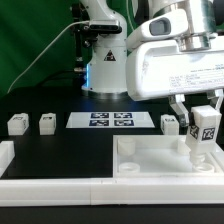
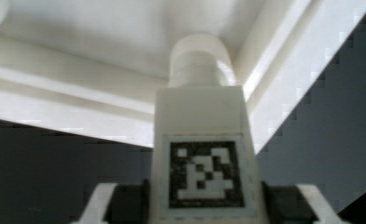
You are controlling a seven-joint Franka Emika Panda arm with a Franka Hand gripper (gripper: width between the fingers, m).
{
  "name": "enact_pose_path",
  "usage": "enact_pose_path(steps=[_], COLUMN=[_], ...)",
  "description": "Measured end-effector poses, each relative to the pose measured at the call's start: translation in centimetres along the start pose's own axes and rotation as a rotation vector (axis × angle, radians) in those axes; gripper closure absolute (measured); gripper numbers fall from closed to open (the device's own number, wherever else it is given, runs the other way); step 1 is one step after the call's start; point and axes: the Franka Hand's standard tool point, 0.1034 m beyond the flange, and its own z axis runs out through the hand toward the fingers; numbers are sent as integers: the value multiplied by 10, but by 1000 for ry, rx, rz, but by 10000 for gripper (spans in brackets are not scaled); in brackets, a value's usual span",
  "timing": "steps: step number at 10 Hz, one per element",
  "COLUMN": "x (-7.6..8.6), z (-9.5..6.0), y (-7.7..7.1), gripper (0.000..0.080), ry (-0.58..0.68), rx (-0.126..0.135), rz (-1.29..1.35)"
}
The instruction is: Assemble one leg
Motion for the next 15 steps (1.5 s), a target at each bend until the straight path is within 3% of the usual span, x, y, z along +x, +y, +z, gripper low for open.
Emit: enact_pose_path(steps=[5,10,15], x=[3,-4,-8], z=[7,16,18], y=[-3,-7,-7], gripper=[506,506,506], ry=[19,15,79], rx=[1,5,-14], rz=[-2,-4,-3])
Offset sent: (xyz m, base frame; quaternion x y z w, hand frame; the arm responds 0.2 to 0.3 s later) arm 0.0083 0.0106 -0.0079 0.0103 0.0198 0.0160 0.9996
